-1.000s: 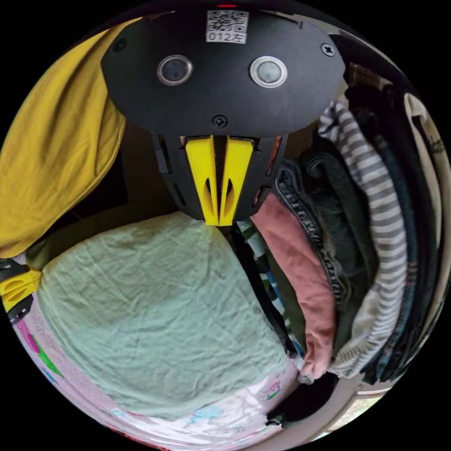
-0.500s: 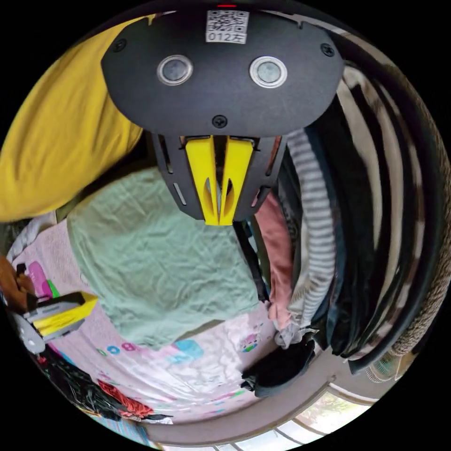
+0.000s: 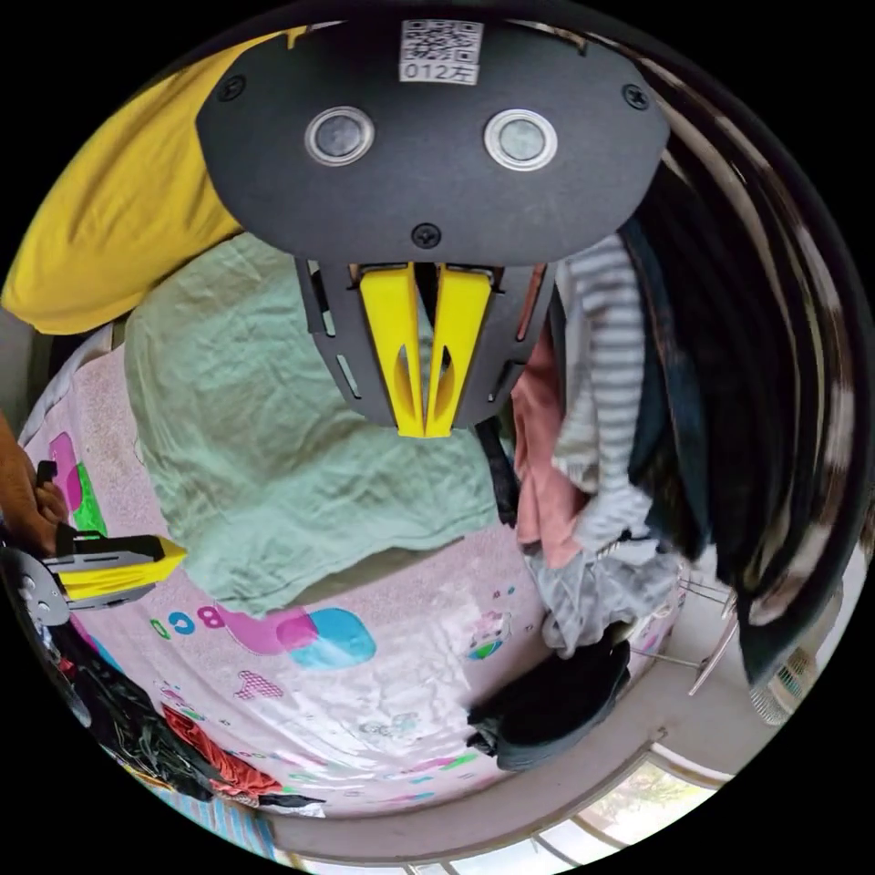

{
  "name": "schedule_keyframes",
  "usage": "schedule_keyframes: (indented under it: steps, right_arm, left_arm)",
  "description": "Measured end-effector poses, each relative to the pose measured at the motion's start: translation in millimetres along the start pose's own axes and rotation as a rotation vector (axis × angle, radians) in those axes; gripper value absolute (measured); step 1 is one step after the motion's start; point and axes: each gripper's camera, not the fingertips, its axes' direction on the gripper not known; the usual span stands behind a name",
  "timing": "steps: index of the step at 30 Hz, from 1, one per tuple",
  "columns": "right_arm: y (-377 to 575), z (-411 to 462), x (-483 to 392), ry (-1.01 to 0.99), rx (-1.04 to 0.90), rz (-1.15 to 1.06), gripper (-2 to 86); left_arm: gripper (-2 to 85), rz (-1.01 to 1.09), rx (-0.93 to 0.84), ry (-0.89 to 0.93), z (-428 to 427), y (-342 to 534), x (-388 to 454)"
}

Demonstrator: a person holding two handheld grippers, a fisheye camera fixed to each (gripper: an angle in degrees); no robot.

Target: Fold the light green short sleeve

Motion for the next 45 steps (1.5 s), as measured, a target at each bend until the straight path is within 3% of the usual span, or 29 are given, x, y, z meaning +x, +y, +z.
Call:
schedule_keyframes:
  steps: [10,15,22,31,35,39,42,45]
  right_arm:
    - [-57.9,52.3,14.0,0.13,-0.142,0.043,0.2]
    - [-57.6,24.4,6.8,0.164,-0.081,0.117,0.4]
    - [-7.9,-29.4,-81.9,0.06,0.021,-0.037,0.6]
    - [35.0,16.9,-130.7,0.124,-0.146,-0.013,0.3]
    - [38.7,-18.7,-142.3,0.159,-0.109,0.058,0.4]
    - [56.6,-57.4,-185.0,0.084,-0.027,-0.031,0.4]
    - [73.3,-51.2,-220.4,0.072,-0.076,-0.088,0.3]
    - [83.6,-30.3,-247.2,0.184,-0.154,-0.12,0.1]
  left_arm:
    - [0.4,-0.074,-0.174,0.047,68.7,-78.0,-21.5]
    - [0.4,-0.14,-0.11,0.05,49.3,-78.6,-28.7]
    - [0.4,0.03,0.068,0.048,-25.0,-42.3,32.1]
    - [0.4,0.056,-0.106,0.109,24.5,7.8,68.6]
    - [0.4,-0.006,-0.099,0.173,20.6,6.0,58.0]
    - [0.5,0.017,0.03,0.197,-13.0,13.1,67.3]
    - [0.5,0.074,0.021,0.229,-8.0,14.4,88.9]
    - [0.5,0.103,-0.03,0.247,14.2,11.5,106.9]
